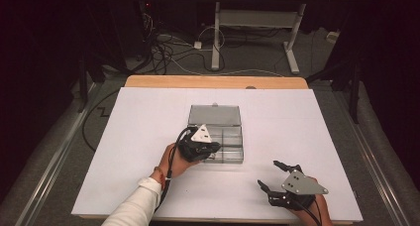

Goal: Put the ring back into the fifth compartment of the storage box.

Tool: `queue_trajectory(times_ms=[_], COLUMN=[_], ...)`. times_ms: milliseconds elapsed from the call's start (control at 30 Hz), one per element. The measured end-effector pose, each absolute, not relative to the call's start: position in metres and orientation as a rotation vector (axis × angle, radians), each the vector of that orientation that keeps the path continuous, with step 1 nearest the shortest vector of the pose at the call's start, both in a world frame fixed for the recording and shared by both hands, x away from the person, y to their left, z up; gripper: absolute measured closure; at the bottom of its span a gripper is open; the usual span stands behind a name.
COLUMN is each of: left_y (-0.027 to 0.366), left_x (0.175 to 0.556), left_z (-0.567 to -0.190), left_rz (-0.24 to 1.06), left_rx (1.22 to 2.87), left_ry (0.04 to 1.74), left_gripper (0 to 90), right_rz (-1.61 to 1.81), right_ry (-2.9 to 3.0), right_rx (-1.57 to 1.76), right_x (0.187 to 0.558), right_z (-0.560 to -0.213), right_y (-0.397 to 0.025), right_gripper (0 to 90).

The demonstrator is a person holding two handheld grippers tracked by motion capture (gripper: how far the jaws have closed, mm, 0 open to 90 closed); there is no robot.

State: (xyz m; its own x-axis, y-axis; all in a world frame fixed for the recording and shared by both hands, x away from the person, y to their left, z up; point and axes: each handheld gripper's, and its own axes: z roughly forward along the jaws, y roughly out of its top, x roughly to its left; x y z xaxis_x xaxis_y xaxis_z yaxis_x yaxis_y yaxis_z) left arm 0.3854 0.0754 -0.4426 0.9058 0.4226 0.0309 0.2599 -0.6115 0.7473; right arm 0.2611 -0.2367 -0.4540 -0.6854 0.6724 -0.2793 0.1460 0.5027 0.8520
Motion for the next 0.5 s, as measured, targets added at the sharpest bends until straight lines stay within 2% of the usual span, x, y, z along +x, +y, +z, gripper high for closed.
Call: queue_trajectory(times_ms=[300, 467, 500], left_y=[0.080, 0.080, 0.080], left_x=[0.380, 0.376, 0.375], left_z=[-0.435, -0.430, -0.429], left_rz=[0.306, 0.339, 0.353], left_rx=[2.228, 2.224, 2.223], left_ry=[0.466, 0.443, 0.442], left_gripper=[80.7, 77.4, 73.0], right_rz=[1.144, 1.145, 1.144], right_ry=[2.145, 2.148, 2.148], right_rx=[0.670, 0.669, 0.669], right_x=[0.261, 0.261, 0.261], right_z=[-0.454, -0.454, -0.454], right_y=[-0.236, -0.236, -0.236], right_gripper=[25.2, 25.2, 25.2])
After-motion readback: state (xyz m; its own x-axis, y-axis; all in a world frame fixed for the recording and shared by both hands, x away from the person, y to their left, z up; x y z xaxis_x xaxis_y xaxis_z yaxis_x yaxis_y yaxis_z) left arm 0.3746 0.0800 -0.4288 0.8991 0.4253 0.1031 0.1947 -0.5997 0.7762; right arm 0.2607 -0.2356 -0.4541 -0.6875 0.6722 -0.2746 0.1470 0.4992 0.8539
